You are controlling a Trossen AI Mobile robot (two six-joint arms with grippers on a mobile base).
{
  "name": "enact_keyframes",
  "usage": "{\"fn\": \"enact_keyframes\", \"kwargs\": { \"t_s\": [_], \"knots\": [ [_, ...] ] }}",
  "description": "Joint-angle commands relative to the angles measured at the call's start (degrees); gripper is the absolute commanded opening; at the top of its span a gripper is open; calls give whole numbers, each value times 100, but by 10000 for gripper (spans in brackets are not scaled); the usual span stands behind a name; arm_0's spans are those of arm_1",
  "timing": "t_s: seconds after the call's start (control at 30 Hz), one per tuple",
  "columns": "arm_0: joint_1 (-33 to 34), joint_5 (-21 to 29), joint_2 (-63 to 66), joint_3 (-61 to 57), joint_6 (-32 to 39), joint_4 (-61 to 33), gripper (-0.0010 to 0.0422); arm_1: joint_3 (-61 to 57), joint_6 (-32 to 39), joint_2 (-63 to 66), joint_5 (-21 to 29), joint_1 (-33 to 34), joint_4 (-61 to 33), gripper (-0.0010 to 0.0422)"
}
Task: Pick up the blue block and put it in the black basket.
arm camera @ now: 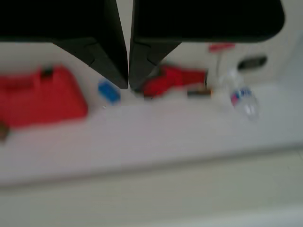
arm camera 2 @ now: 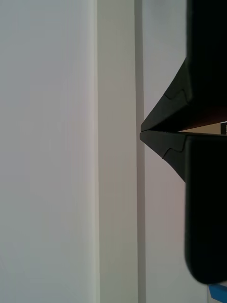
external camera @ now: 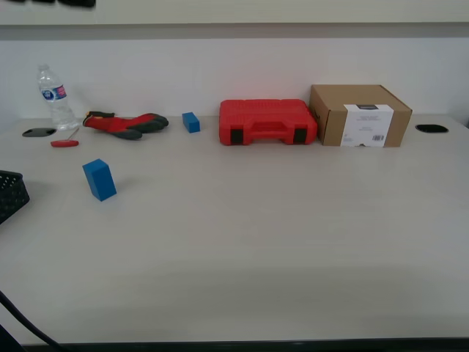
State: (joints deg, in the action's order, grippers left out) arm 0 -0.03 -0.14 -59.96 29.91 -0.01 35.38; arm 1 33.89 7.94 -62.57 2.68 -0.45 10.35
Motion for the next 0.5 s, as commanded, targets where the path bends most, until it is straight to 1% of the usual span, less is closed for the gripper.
{"fn": "enact_keyframes", "kwargs": {
  "t_s": [0.03, 0.1, 0.17, 0.27, 0.3, 0.37, 0.43, 0.5],
  "knots": [
    [4, 0, 2, 7, 0, 13, 0, 308, 354, -540, -160, -11, -1537, 0],
    [4, 2, 2, 7, -2, 13, 0, 415, 525, -984, -186, -15, -2028, 3],
    [2, 0, 2, 7, 0, 15, 0, 549, 719, -1497, -229, -22, -2245, 13],
    [4, 0, 2, 7, 0, 4, 0, 866, 1161, -2203, -411, -28, -2468, 49],
    [2, 0, 2, 7, -2, 0, 0, 1049, 1231, -2472, -492, -31, -2621, 69],
    [4, 0, 2, 7, 0, 2, 0, 1440, 1377, -3038, -675, -39, -2887, 126],
    [2, 0, 2, 7, 0, 0, 0, 1814, 1639, -3604, -872, -55, -3171, 194],
    [2, 0, 2, 7, 0, 4, 0, 2079, 1735, -4041, -973, -59, -3386, 256]
  ]
}}
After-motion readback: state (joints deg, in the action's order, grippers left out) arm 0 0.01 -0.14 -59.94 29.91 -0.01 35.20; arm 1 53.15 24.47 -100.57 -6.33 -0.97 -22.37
